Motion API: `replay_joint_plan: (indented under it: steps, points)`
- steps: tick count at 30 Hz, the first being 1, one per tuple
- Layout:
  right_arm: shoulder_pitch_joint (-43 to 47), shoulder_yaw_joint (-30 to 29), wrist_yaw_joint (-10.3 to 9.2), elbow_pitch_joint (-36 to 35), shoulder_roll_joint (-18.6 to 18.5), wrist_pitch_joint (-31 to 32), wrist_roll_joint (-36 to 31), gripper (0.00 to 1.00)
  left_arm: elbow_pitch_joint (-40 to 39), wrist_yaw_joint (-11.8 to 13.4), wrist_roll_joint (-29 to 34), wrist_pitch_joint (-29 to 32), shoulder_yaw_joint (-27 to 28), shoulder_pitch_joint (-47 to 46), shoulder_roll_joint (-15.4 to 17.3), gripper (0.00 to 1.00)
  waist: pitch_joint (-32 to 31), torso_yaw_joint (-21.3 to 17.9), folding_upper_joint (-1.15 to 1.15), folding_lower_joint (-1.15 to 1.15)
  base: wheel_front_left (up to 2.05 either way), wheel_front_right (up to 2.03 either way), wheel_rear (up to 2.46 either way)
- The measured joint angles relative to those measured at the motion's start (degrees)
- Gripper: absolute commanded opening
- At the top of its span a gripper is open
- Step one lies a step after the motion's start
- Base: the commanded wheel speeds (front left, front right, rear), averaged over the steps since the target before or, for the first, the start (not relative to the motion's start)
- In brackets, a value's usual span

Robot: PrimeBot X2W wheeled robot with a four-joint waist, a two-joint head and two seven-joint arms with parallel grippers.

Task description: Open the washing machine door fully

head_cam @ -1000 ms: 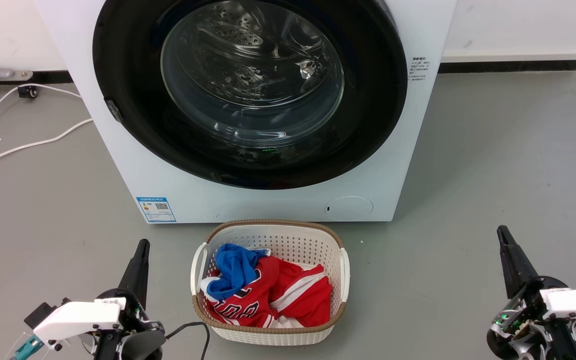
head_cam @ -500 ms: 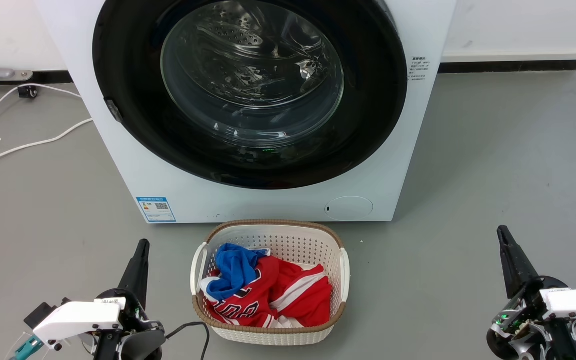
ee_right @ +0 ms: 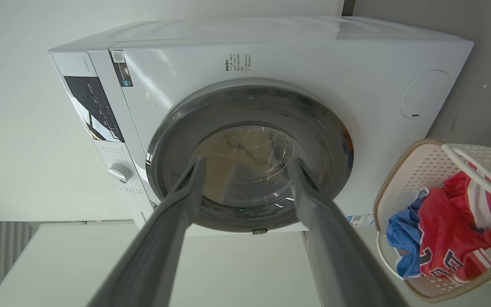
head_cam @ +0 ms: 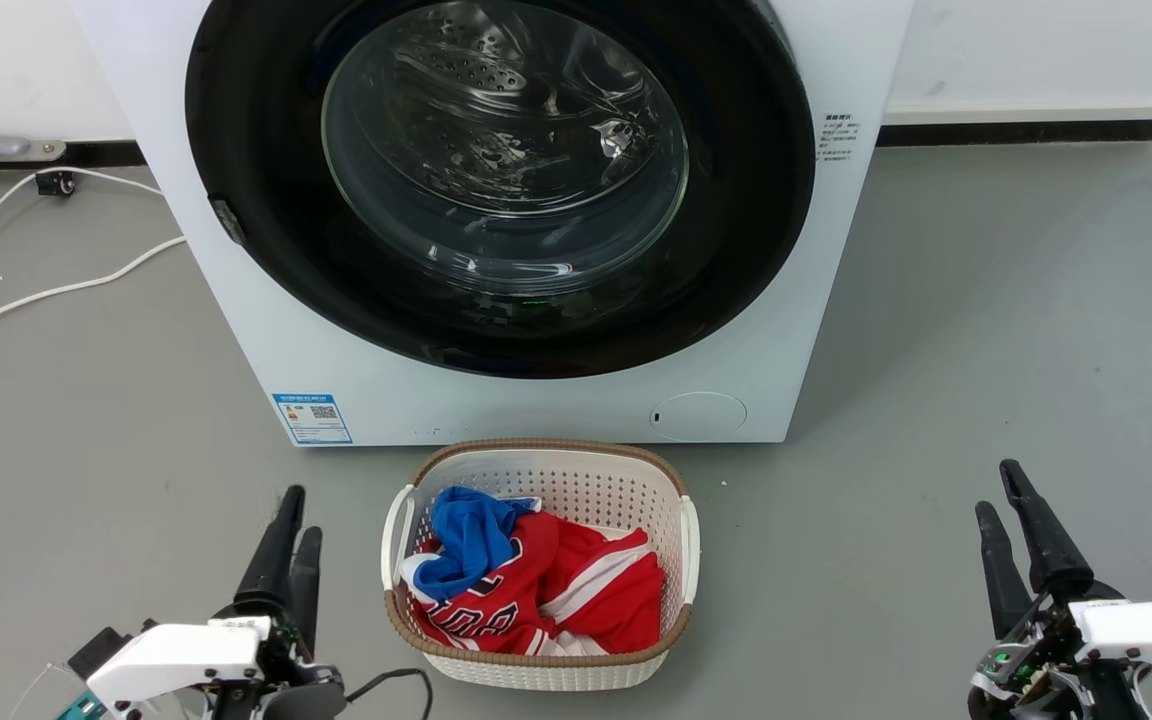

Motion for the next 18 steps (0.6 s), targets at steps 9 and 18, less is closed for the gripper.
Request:
replay_joint_plan:
  steps: [9,18]
  points:
    - [0.6,1.8,0.0,-1.5,-0.1,-2.6,-3.6,1.0,-1.5,0.0,3.3,-2.6,-2.9,0.0,0.0,1.0,0.0,-0.2,0.0,0.0,0.0,0.0,0.0]
    - [0.6,2.7,0.0,-3.6,-0.5,-4.9,-14.3,1.0,-4.4,0.0,14.4,-4.9,-3.2,-0.2,0.0,1.0,0.1,-0.3,0.0,0.0,0.0,0.0,0.0]
